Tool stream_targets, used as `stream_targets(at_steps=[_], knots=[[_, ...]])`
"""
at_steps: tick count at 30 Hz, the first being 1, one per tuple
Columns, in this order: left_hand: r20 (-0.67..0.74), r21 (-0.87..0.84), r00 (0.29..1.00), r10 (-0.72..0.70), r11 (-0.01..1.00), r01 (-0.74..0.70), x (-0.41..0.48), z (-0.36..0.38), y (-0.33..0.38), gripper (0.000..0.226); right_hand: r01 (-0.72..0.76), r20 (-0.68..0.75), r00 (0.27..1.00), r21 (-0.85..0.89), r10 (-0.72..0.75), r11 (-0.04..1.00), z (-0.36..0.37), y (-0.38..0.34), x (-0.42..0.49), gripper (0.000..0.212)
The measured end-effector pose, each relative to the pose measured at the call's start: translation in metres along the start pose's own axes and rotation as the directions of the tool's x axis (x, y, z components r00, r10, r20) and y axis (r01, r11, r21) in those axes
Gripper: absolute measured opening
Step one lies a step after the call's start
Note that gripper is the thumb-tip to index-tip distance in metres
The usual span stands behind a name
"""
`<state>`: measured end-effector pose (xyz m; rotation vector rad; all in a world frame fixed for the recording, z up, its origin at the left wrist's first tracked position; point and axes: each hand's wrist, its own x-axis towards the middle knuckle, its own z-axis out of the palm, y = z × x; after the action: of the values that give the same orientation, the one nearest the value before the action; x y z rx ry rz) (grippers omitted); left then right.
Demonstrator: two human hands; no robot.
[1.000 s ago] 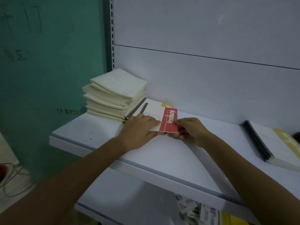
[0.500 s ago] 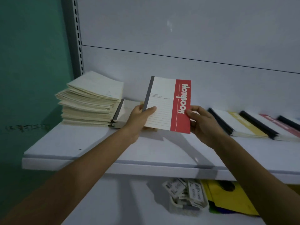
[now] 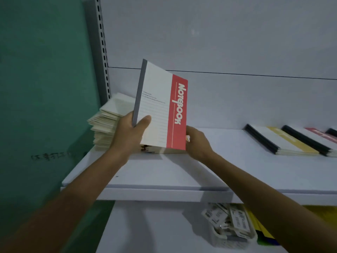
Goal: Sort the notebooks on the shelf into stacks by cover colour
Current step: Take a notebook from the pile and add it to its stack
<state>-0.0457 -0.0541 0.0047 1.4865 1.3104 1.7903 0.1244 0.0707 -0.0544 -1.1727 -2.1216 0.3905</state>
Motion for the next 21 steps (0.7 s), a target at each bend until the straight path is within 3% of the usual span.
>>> stream_targets(at_steps=[2, 5, 12, 16, 21], knots=[[-0.030, 0.007, 0.999, -0.011, 1.000, 0.012, -0.007, -0.014, 0.000, 0.016, 0.136, 0.151, 0.982, -0.154, -0.113, 0.979, 0.020, -0.012, 0.009, 0.053], [-0.044, 0.035, 0.998, -0.045, 0.998, 0.047, -0.020, -0.031, -0.001, 0.018, 0.252, 0.333, 0.934, -0.354, -0.130, 0.901, 0.038, -0.017, 0.012, 0.079], [-0.068, 0.007, 0.989, -0.135, 0.991, 0.136, -0.038, -0.045, -0.014, 0.018, 0.272, 0.252, 0.952, -0.438, -0.173, 0.857, 0.030, -0.015, -0.002, 0.050], [-0.082, -0.031, 0.979, -0.185, 0.983, 0.183, -0.043, -0.038, -0.022, 0.017, 0.292, 0.292, 0.941, -0.439, -0.172, 0.850, 0.013, -0.017, -0.019, 0.036], [-0.080, -0.081, 0.975, -0.205, 0.977, 0.199, -0.051, -0.025, -0.026, 0.016, 0.217, 0.167, 0.974, -0.518, -0.151, 0.827, -0.016, -0.011, -0.039, 0.040]])
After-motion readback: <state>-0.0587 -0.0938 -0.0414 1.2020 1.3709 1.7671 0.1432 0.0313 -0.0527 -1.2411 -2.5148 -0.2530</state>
